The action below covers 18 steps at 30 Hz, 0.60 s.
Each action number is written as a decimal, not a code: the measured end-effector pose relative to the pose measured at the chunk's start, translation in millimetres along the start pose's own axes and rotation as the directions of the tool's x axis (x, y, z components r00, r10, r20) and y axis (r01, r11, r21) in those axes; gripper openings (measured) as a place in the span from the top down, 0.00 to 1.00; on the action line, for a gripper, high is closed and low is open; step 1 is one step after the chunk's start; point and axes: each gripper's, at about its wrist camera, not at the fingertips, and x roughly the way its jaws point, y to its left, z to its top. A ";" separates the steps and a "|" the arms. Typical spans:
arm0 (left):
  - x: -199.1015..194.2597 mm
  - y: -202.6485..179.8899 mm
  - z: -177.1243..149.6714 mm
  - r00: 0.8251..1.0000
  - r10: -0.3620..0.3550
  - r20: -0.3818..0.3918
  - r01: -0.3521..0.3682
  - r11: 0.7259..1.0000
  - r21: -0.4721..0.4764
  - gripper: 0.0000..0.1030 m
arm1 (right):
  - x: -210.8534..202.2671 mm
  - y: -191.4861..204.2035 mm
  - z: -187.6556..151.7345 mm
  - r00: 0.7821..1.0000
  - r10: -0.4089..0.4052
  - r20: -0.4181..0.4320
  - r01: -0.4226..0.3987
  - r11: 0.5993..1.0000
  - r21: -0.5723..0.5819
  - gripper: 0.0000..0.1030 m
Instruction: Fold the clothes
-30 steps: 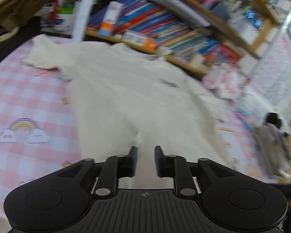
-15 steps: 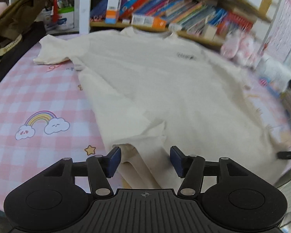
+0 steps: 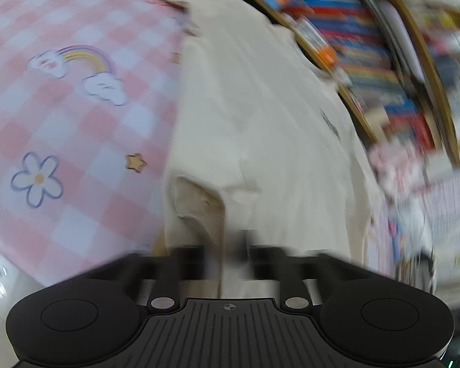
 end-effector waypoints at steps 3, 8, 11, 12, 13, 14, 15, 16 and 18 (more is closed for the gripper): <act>-49.8 -3.8 -10.7 0.984 -0.009 0.179 -0.003 0.998 0.068 0.99 | -0.1 0.2 -0.7 1.000 0.001 0.000 -0.001 1.000 -0.014 0.86; -114.7 11.3 -51.4 0.932 0.194 0.306 -0.268 0.937 0.224 0.82 | 0.5 0.4 -0.3 1.000 0.006 -0.004 -0.006 0.999 -0.038 0.86; -102.7 42.3 -66.5 0.914 0.354 0.199 -0.392 0.897 0.203 0.77 | 0.6 -0.5 0.8 1.000 0.016 -0.009 -0.016 0.999 -0.042 0.86; -102.3 50.2 -68.3 0.913 0.362 0.186 -0.394 0.901 0.183 0.76 | 0.1 -1.5 0.9 1.000 0.021 -0.010 -0.021 0.999 -0.039 0.85; -103.2 55.4 -68.3 0.913 0.363 0.189 -0.393 0.905 0.163 0.74 | -0.7 -2.6 0.7 1.000 0.026 -0.010 -0.026 0.999 -0.036 0.85; -103.4 57.5 -65.8 0.909 0.366 0.200 -0.398 0.905 0.151 0.71 | -1.5 -3.8 0.4 1.000 0.030 -0.009 -0.031 0.999 -0.032 0.85; -102.9 57.9 -61.8 0.902 0.374 0.216 -0.409 0.900 0.148 0.64 | -2.5 -4.6 -0.1 0.999 0.034 -0.008 -0.034 0.999 -0.028 0.84; -102.4 58.4 -57.8 0.895 0.382 0.231 -0.420 0.896 0.144 0.59 | -3.5 -5.1 -0.7 0.999 0.035 -0.007 -0.036 0.999 -0.025 0.83; -100.0 57.6 -48.4 0.878 0.399 0.265 -0.450 0.877 0.169 0.53 | -5.7 -6.5 -2.2 0.999 0.036 -0.003 -0.036 0.999 -0.020 0.79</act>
